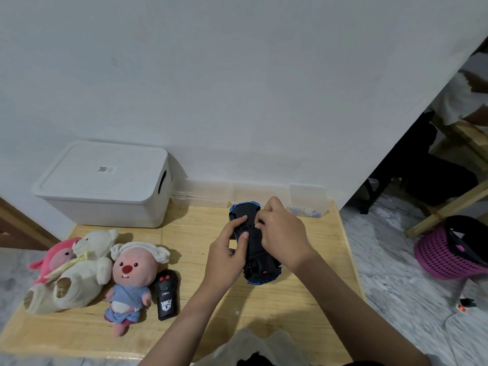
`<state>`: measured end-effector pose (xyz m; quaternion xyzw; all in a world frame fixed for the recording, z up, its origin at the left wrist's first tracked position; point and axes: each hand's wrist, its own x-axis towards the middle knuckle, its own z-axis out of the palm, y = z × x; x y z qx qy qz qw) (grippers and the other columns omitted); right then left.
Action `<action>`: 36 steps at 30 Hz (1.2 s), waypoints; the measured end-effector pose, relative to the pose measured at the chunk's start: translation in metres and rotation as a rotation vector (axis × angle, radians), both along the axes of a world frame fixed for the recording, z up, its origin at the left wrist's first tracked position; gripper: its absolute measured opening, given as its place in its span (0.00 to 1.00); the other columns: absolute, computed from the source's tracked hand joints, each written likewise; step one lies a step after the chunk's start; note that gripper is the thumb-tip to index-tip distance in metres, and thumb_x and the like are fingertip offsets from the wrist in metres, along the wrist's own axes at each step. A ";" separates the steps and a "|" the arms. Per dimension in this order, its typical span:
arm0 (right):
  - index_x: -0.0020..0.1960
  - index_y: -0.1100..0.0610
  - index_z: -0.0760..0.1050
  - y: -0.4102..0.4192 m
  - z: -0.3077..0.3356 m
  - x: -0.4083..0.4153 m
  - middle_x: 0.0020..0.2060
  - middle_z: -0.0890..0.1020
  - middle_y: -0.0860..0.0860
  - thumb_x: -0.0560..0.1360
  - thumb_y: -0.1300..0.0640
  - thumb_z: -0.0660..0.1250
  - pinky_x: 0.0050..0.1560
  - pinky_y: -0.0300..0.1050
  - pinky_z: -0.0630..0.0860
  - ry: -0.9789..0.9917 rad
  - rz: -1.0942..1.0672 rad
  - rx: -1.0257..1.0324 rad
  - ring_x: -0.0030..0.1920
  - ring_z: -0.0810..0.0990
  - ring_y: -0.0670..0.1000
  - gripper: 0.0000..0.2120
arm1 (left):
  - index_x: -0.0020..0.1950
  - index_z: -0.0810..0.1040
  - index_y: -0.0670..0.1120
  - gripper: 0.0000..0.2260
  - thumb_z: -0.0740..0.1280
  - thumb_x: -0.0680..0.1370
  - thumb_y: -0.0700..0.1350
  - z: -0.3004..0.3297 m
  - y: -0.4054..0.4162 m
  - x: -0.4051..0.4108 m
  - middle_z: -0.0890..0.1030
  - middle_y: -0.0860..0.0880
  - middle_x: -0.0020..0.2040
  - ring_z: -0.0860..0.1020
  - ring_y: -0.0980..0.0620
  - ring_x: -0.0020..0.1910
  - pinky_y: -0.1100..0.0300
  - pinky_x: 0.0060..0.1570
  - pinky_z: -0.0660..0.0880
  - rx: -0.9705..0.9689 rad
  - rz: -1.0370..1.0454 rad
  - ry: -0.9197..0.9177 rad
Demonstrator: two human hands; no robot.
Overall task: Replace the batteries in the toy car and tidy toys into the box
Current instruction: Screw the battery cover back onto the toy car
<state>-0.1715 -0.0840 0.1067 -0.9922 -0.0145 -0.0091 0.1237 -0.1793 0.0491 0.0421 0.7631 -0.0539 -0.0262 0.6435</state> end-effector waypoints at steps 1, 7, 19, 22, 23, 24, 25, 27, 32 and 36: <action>0.49 0.56 0.76 -0.001 0.000 0.001 0.50 0.69 0.49 0.77 0.60 0.62 0.26 0.40 0.58 0.007 0.017 -0.015 0.37 0.76 0.54 0.05 | 0.61 0.75 0.59 0.14 0.63 0.79 0.45 -0.001 0.000 0.000 0.79 0.64 0.51 0.74 0.47 0.37 0.42 0.33 0.78 -0.001 0.003 -0.002; 0.50 0.56 0.78 -0.003 0.010 0.007 0.49 0.69 0.50 0.78 0.59 0.61 0.31 0.43 0.63 0.014 0.131 -0.052 0.38 0.76 0.55 0.07 | 0.61 0.74 0.60 0.14 0.64 0.79 0.44 -0.003 0.001 0.001 0.79 0.65 0.51 0.74 0.58 0.34 0.44 0.35 0.79 -0.003 0.006 0.008; 0.38 0.51 0.82 -0.011 0.027 0.026 0.34 0.79 0.43 0.69 0.56 0.74 0.40 0.43 0.74 0.222 -0.033 0.264 0.39 0.77 0.45 0.02 | 0.61 0.75 0.59 0.13 0.63 0.79 0.46 -0.002 0.004 0.000 0.79 0.62 0.52 0.76 0.51 0.36 0.41 0.34 0.78 -0.027 -0.025 0.008; 0.38 0.54 0.82 -0.013 0.033 0.031 0.32 0.80 0.46 0.68 0.58 0.75 0.37 0.42 0.73 0.299 -0.043 0.313 0.34 0.77 0.46 0.03 | 0.62 0.75 0.58 0.13 0.63 0.79 0.44 0.001 0.004 -0.002 0.79 0.62 0.52 0.76 0.40 0.36 0.40 0.33 0.77 -0.015 -0.040 0.007; 0.39 0.55 0.81 -0.014 0.035 0.033 0.31 0.78 0.45 0.67 0.58 0.76 0.36 0.41 0.72 0.311 -0.043 0.324 0.33 0.76 0.45 0.04 | 0.61 0.75 0.59 0.13 0.63 0.79 0.45 0.002 0.005 -0.002 0.79 0.62 0.52 0.77 0.37 0.36 0.39 0.33 0.77 -0.013 -0.045 0.007; 0.39 0.56 0.81 -0.014 0.036 0.035 0.30 0.77 0.45 0.67 0.58 0.76 0.35 0.40 0.71 0.318 -0.043 0.327 0.31 0.74 0.44 0.05 | 0.61 0.74 0.59 0.13 0.63 0.79 0.45 0.003 0.005 -0.003 0.79 0.62 0.52 0.77 0.35 0.37 0.39 0.33 0.77 -0.012 -0.048 0.008; 0.39 0.56 0.80 -0.014 0.037 0.036 0.29 0.76 0.44 0.66 0.59 0.77 0.36 0.40 0.71 0.321 -0.041 0.321 0.31 0.74 0.44 0.06 | 0.61 0.75 0.59 0.13 0.63 0.79 0.45 0.003 0.005 -0.003 0.79 0.62 0.52 0.78 0.35 0.37 0.39 0.33 0.77 -0.012 -0.048 0.011; 0.39 0.56 0.80 -0.013 0.038 0.038 0.28 0.75 0.44 0.65 0.59 0.77 0.37 0.42 0.71 0.319 -0.036 0.298 0.30 0.73 0.44 0.07 | 0.61 0.75 0.59 0.13 0.63 0.79 0.45 0.004 0.005 -0.002 0.79 0.61 0.51 0.78 0.39 0.38 0.39 0.34 0.77 -0.021 -0.043 0.017; 0.38 0.55 0.79 -0.012 0.038 0.036 0.28 0.74 0.44 0.64 0.59 0.78 0.34 0.40 0.69 0.303 -0.048 0.276 0.30 0.72 0.44 0.08 | 0.61 0.76 0.57 0.13 0.64 0.79 0.43 -0.001 0.004 -0.002 0.80 0.55 0.51 0.78 0.58 0.40 0.41 0.37 0.79 -0.053 -0.025 0.030; 0.40 0.57 0.79 -0.012 0.033 0.033 0.30 0.73 0.46 0.64 0.58 0.78 0.31 0.39 0.66 0.252 -0.076 0.319 0.30 0.71 0.45 0.09 | 0.61 0.76 0.55 0.13 0.64 0.79 0.42 -0.002 0.004 -0.001 0.80 0.52 0.53 0.79 0.55 0.46 0.43 0.40 0.80 -0.067 -0.024 0.035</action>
